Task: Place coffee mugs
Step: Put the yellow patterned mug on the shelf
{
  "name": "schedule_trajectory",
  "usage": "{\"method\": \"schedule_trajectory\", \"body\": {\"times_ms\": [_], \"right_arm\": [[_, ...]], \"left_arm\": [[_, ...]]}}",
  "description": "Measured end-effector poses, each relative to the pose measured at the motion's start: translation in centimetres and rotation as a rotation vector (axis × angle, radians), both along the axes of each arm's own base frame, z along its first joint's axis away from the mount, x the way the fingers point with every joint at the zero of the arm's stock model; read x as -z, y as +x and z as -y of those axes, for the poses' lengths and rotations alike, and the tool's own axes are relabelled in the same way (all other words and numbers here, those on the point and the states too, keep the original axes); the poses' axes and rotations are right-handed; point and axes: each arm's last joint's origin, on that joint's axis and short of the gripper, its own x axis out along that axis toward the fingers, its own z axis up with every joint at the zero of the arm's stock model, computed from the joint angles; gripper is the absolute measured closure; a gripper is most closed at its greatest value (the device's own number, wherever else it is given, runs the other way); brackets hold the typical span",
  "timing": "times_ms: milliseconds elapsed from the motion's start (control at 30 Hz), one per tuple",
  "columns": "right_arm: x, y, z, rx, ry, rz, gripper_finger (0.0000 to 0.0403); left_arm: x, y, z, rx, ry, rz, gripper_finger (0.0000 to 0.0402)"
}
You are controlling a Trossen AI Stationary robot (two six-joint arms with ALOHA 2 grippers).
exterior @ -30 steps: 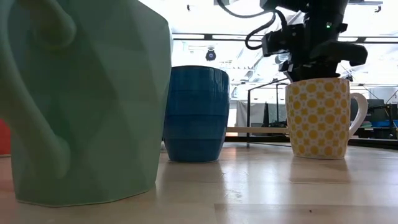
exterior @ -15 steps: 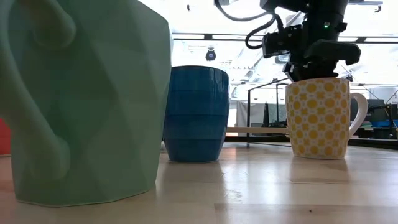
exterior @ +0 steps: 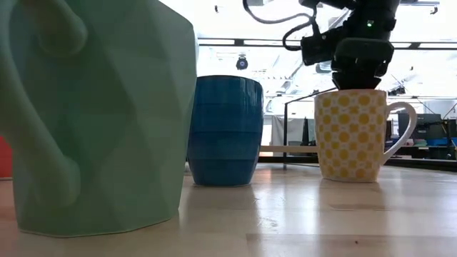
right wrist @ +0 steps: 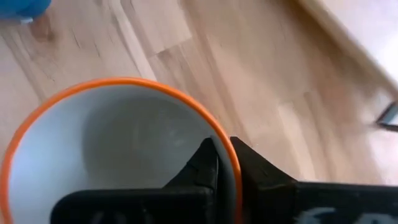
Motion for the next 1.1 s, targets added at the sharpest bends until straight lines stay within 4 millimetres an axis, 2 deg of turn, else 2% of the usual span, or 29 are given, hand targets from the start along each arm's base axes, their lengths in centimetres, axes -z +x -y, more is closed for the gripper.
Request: {"method": "schedule_trajectory", "body": {"times_ms": [133, 300, 533, 667, 800, 1000, 1100], "right_arm": [[-1.8, 0.7, -0.4, 0.001, -0.023, 0.048, 0.0402], [-5.2, 1.0, -0.2, 0.018, -0.101, 0.047, 0.0402], [-10.5, 2.4, 2.0, 0.030, -0.212, 0.167, 0.0402], [-12.2, 3.2, 4.7, 0.047, -0.229, 0.213, 0.0402], [-13.0, 3.6, 8.2, 0.091, -0.222, 0.236, 0.0403], [-12.2, 3.1, 13.7, 0.215, -0.172, 0.203, 0.0403], [-11.2, 3.1, 15.8, 0.244, -0.151, 0.152, 0.0403]], "left_arm": [[0.0, 0.0, 0.0, 0.000, 0.000, 0.000, 0.0303], [0.0, 0.0, 0.0, 0.000, 0.000, 0.000, 0.0303], [0.0, 0.0, 0.0, 0.000, 0.000, 0.000, 0.0303], [0.0, 0.0, 0.0, 0.001, 0.000, 0.000, 0.0303], [0.0, 0.0, 0.0, 0.000, 0.000, 0.000, 0.0303], [0.0, 0.0, 0.0, 0.000, 0.000, 0.000, 0.0303], [0.0, 0.0, 0.0, 0.000, 0.000, 0.000, 0.0303]]}}
